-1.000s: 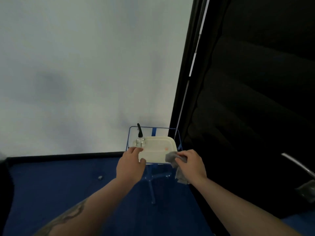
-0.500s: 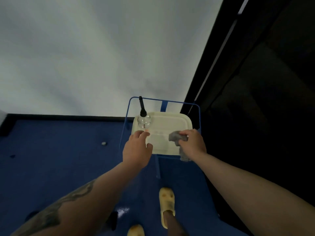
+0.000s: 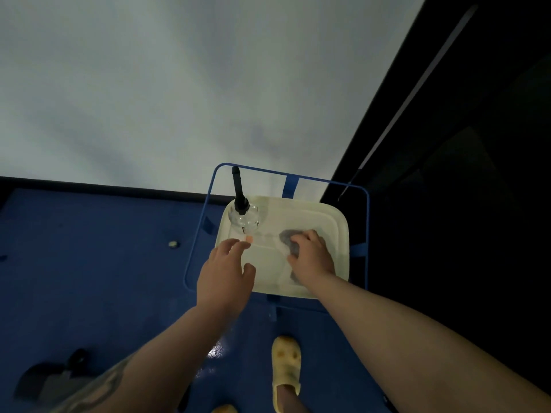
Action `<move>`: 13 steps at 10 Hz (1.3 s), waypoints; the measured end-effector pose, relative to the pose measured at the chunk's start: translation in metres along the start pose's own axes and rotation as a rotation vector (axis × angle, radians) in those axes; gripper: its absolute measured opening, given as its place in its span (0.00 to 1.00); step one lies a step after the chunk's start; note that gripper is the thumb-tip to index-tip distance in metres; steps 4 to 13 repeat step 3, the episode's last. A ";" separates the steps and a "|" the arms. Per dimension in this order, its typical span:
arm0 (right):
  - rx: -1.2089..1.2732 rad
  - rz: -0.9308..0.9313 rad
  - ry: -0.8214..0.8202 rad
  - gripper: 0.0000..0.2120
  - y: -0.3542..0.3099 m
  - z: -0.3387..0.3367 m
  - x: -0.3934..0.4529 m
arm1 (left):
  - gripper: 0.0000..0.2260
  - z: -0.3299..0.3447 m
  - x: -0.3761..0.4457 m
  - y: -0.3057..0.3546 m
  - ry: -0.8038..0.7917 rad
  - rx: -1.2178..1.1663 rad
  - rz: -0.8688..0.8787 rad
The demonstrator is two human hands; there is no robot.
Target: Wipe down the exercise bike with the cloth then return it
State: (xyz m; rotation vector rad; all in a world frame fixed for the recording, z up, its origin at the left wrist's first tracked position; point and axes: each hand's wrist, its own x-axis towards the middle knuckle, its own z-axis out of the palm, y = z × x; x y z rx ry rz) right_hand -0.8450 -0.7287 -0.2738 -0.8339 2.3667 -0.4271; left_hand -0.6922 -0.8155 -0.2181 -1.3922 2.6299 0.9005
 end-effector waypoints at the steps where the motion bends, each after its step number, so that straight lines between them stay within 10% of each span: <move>1: 0.005 -0.005 0.025 0.16 -0.009 -0.023 -0.014 | 0.19 -0.020 -0.009 0.002 0.013 0.017 -0.010; 13: 0.041 -0.052 0.186 0.20 -0.034 -0.076 -0.071 | 0.20 -0.084 -0.046 0.021 0.133 0.035 0.073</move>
